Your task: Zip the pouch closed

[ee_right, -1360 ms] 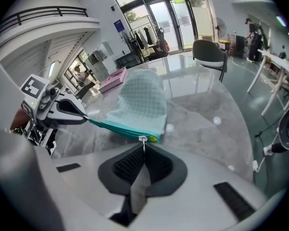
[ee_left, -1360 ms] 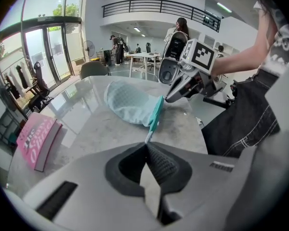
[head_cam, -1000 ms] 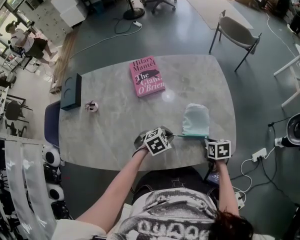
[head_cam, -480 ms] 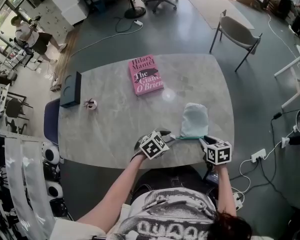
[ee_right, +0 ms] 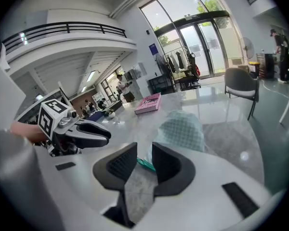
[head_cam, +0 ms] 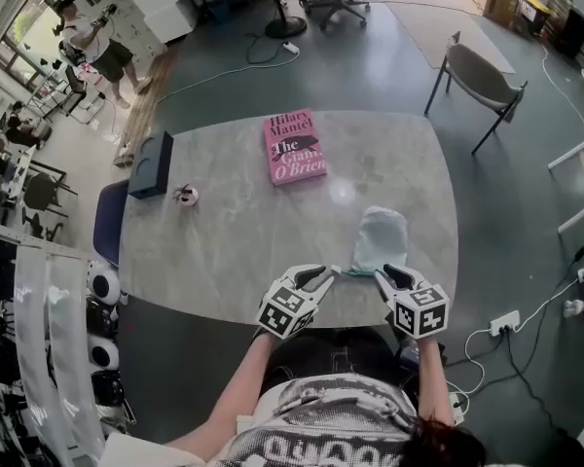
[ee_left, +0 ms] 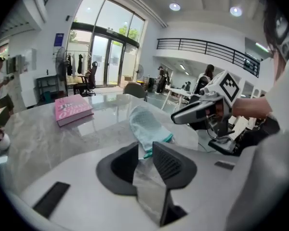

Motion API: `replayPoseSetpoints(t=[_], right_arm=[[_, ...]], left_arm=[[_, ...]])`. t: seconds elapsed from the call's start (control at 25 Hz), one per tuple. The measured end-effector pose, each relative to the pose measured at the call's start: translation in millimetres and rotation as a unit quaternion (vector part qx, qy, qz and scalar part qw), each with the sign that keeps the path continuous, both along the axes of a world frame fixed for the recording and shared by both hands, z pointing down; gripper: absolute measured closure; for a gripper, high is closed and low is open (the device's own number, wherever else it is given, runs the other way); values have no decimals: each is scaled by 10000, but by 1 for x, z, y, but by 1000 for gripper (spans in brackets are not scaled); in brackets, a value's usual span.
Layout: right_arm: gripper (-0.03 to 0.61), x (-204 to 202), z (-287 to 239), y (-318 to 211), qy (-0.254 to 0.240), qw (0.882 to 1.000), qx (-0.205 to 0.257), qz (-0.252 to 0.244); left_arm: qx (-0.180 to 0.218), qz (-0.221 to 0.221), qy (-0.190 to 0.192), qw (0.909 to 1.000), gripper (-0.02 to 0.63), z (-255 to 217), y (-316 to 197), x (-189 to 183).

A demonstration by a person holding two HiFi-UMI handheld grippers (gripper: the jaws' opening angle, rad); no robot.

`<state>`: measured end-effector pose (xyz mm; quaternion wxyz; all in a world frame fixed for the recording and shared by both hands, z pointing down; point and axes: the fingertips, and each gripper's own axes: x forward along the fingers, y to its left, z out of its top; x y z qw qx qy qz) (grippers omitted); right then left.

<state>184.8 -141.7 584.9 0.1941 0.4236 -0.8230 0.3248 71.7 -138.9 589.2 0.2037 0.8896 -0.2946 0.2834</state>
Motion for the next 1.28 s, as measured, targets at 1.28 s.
replayPoseSetpoints(t=[1.28], right_arm=[[577, -208, -78, 78, -353, 9731, 1286, -1877]], left_arm=[[1149, -1644, 666, 9774, 581, -84, 81, -142]])
